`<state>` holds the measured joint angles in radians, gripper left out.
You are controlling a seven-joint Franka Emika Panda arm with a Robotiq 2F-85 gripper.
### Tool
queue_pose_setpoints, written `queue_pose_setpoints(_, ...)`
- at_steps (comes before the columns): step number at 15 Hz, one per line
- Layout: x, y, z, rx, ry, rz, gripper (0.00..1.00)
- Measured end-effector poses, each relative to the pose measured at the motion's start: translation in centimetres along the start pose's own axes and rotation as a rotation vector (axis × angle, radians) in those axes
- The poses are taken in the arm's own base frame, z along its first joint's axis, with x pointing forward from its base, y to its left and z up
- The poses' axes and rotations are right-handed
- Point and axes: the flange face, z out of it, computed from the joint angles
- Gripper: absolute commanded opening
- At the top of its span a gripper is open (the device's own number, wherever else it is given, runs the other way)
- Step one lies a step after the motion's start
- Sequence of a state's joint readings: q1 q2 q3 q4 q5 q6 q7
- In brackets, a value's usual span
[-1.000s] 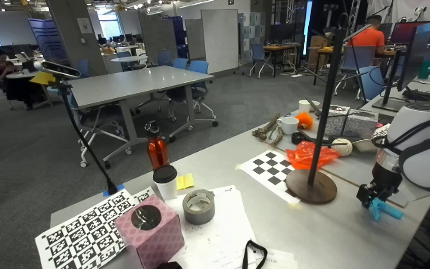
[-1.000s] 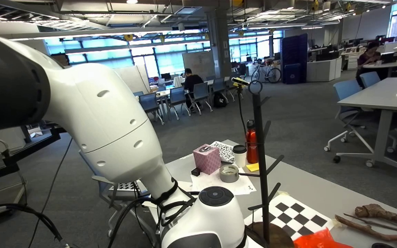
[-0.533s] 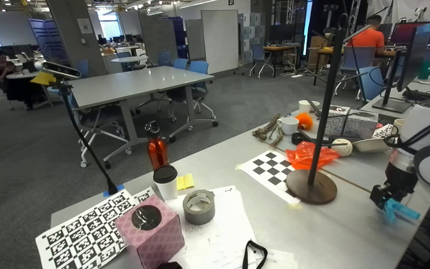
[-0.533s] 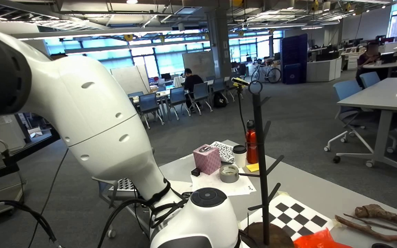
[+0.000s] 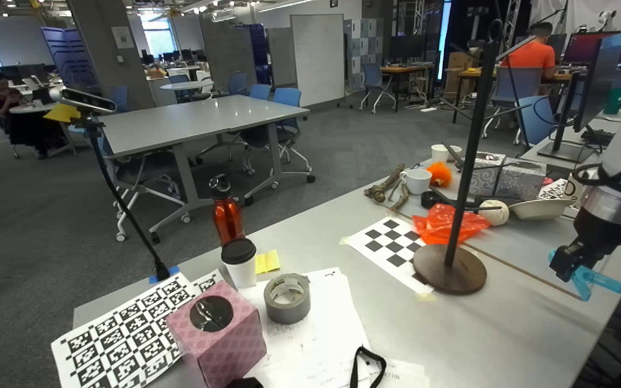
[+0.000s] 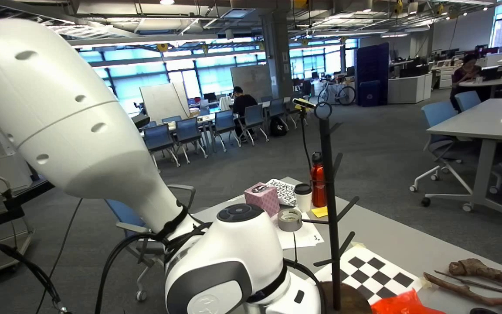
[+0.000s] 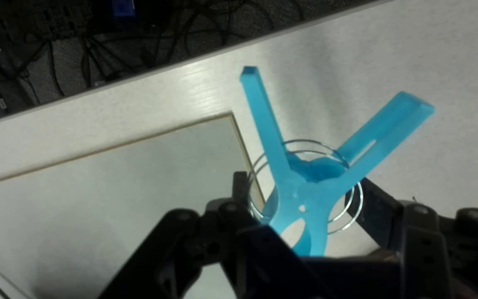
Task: Hang the blue clip on the wooden stand
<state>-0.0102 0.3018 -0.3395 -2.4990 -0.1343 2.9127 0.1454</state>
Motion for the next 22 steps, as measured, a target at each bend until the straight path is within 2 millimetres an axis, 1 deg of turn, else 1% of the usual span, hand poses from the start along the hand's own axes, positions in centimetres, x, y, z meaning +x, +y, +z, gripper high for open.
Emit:
queue_pose_setpoints(4, 1.1, 0.2, -4.0, -0.014, 0.072, -0.062, 0.37)
queue_pose_setpoints(7, 1.7, 0.0, -6.5, -0.023, 0.124, -0.094, 0.37)
queue_pose_setpoints(17, 2.5, -1.4, -12.8, -0.069, 0.289, -0.159, 0.37)
queue_pose_setpoints(22, 2.4, -2.8, -16.1, -0.083, 0.380, -0.186, 0.37)
